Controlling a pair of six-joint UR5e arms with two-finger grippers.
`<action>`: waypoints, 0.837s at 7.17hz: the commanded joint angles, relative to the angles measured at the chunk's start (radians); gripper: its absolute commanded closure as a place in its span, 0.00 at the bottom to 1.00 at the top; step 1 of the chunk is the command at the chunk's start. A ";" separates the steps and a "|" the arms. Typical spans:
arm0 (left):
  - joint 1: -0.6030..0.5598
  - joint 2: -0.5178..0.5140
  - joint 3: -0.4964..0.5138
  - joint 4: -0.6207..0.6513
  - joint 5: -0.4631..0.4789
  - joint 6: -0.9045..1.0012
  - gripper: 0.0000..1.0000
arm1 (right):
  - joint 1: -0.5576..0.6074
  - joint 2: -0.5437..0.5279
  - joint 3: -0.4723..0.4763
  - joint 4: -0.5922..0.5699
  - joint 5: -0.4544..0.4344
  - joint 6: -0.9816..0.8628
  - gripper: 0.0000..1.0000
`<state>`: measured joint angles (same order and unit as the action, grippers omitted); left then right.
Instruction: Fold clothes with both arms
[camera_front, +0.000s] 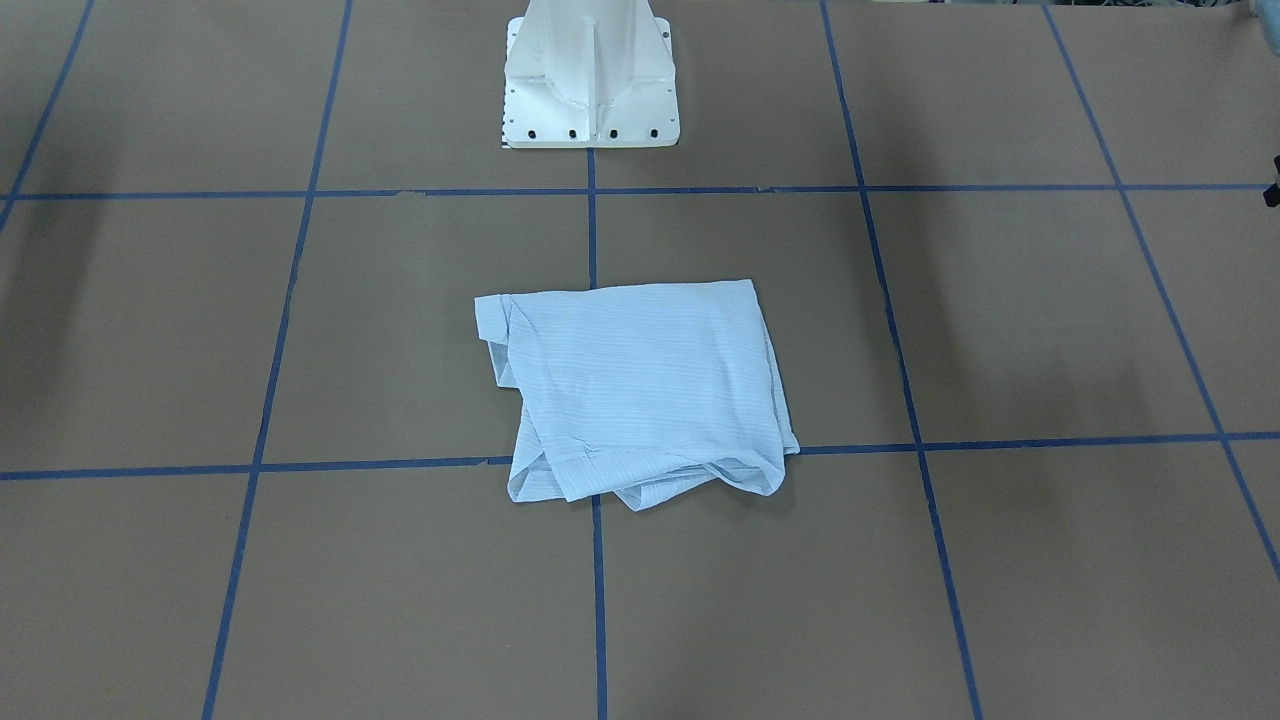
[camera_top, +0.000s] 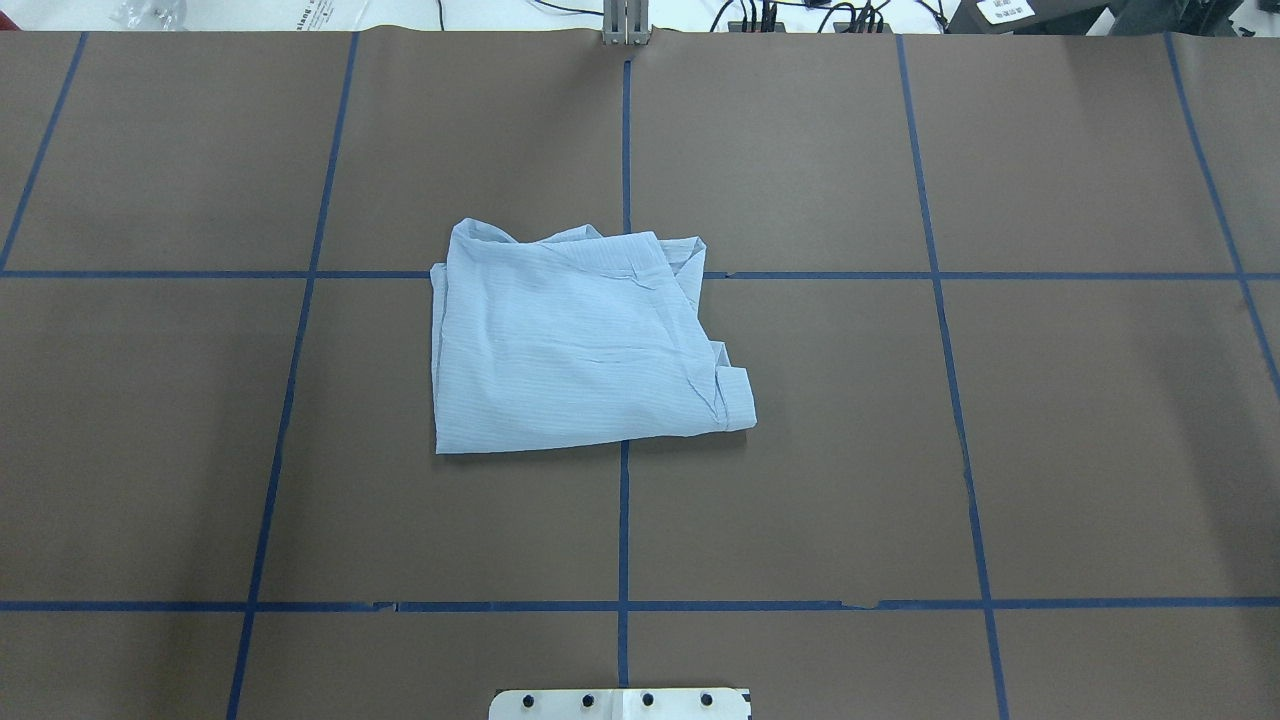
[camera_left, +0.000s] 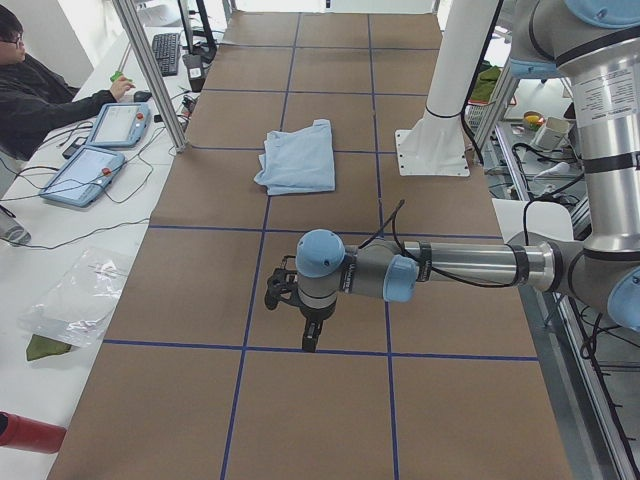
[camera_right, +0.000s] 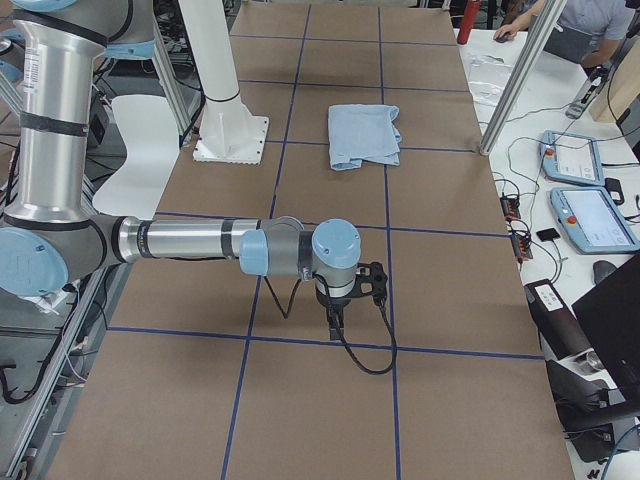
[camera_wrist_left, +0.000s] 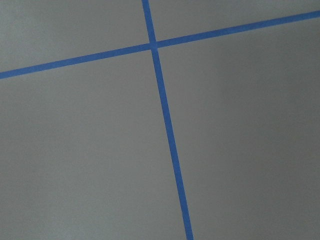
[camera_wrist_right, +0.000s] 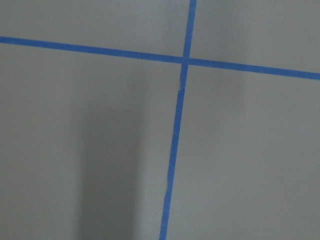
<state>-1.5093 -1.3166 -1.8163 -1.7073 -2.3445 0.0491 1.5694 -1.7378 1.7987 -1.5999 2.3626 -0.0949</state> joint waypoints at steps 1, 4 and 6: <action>0.000 0.002 0.005 0.000 0.001 0.000 0.00 | 0.000 0.004 0.001 0.000 0.001 0.000 0.00; 0.001 0.002 0.005 0.000 0.001 0.000 0.00 | 0.000 0.006 0.001 0.000 0.003 0.003 0.00; 0.001 0.003 0.005 0.002 0.001 0.000 0.00 | 0.000 0.007 0.005 0.000 0.007 0.009 0.00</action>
<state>-1.5085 -1.3142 -1.8117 -1.7064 -2.3439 0.0491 1.5693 -1.7315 1.8017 -1.5999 2.3662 -0.0895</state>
